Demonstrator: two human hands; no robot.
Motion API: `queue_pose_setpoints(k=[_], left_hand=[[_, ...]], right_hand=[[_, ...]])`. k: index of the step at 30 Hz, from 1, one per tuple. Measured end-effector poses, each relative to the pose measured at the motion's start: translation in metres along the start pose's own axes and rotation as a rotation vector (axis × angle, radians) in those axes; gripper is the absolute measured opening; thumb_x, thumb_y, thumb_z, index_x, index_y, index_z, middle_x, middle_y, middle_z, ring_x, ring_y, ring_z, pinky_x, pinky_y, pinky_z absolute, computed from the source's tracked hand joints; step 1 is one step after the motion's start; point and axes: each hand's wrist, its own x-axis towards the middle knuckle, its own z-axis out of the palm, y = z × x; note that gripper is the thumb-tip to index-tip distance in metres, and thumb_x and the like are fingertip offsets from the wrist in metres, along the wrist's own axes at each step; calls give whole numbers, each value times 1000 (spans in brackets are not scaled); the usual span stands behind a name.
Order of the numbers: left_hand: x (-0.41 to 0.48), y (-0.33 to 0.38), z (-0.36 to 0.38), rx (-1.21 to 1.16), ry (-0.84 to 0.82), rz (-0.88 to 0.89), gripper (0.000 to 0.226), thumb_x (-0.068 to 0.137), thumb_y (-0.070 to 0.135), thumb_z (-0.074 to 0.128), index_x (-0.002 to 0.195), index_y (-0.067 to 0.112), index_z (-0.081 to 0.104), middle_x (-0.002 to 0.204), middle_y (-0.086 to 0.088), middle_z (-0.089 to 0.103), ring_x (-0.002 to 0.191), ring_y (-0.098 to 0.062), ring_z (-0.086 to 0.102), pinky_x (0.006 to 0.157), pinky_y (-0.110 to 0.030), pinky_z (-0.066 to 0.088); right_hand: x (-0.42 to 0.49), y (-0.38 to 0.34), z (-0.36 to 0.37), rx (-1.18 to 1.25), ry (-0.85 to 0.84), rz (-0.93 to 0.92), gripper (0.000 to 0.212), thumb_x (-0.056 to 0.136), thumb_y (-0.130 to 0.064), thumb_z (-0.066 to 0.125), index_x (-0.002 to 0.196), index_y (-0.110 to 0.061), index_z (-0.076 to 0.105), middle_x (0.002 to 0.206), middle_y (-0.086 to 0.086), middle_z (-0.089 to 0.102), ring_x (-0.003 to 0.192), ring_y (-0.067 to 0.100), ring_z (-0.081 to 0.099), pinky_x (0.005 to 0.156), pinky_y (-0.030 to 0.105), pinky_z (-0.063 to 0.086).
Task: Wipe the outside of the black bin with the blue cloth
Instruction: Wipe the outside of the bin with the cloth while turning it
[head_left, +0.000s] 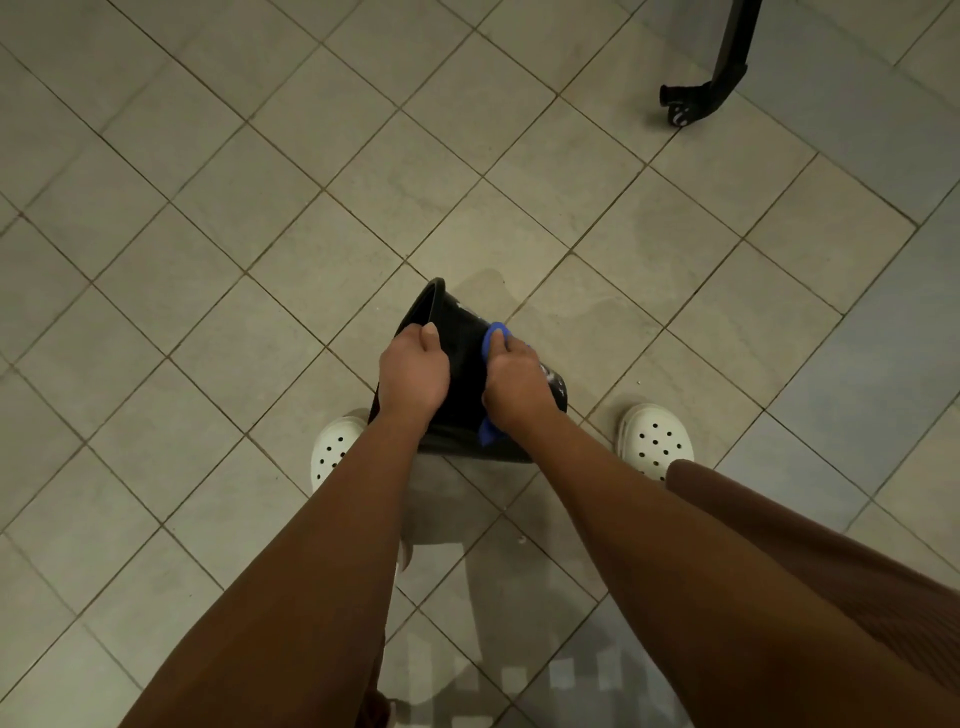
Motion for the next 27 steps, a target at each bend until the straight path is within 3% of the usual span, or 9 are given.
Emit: queue_pose_setpoints(k=[3, 6, 12, 17, 22, 25, 27], left_hand=[[2, -1, 1, 19, -6, -22, 36, 105, 29, 34, 90, 5, 56, 86, -13, 60, 81, -28, 58, 74, -40, 49], [3, -1, 1, 7, -19, -49, 36, 105, 29, 33, 95, 5, 58, 91, -14, 62, 85, -29, 61, 78, -43, 54], [4, 0, -1, -56, 27, -50, 34, 106, 28, 33, 92, 6, 54, 82, -8, 55, 77, -24, 55, 68, -36, 44], [2, 0, 0, -96, 41, -66, 34, 106, 29, 33, 94, 7, 56, 88, -12, 58, 84, -27, 59, 77, -43, 52], [6, 2, -4, -183, -25, -162, 34, 104, 31, 32, 101, 10, 59, 100, -14, 63, 94, -30, 63, 91, -52, 53], [5, 4, -4, -198, -27, -134, 34, 103, 31, 31, 104, 10, 59, 102, -14, 64, 97, -31, 63, 93, -51, 52], [4, 6, -2, -203, -21, -111, 31, 104, 29, 32, 100, 12, 57, 96, -12, 63, 93, -30, 61, 89, -47, 53]], right_hand=[[-7, -7, 5, -31, -19, 63, 89, 79, -11, 69, 146, -1, 12, 139, 21, 34, 126, 32, 35, 110, 39, 29], [-16, -15, 16, 42, 57, 11, 72, 89, -9, 56, 146, 0, 13, 141, 22, 30, 130, 33, 30, 109, 40, 27], [-5, -5, 8, 2, 112, -166, 81, 85, -7, 58, 149, -6, 9, 152, 17, 19, 139, 31, 19, 117, 40, 18], [-7, -7, 10, -54, 73, 9, 90, 81, -10, 67, 148, -3, 6, 146, 20, 25, 135, 33, 26, 115, 42, 21], [-26, -17, 31, 20, 158, -155, 71, 93, -5, 47, 149, -3, 2, 154, 22, 8, 142, 36, 7, 119, 45, 9], [-21, -11, 22, -9, 186, -253, 72, 92, -3, 48, 149, -3, 3, 155, 20, 6, 144, 33, 4, 118, 41, 2], [-14, -5, 13, -9, 169, -221, 76, 91, -3, 51, 149, -4, 2, 155, 19, 7, 143, 31, 7, 118, 39, 5]])
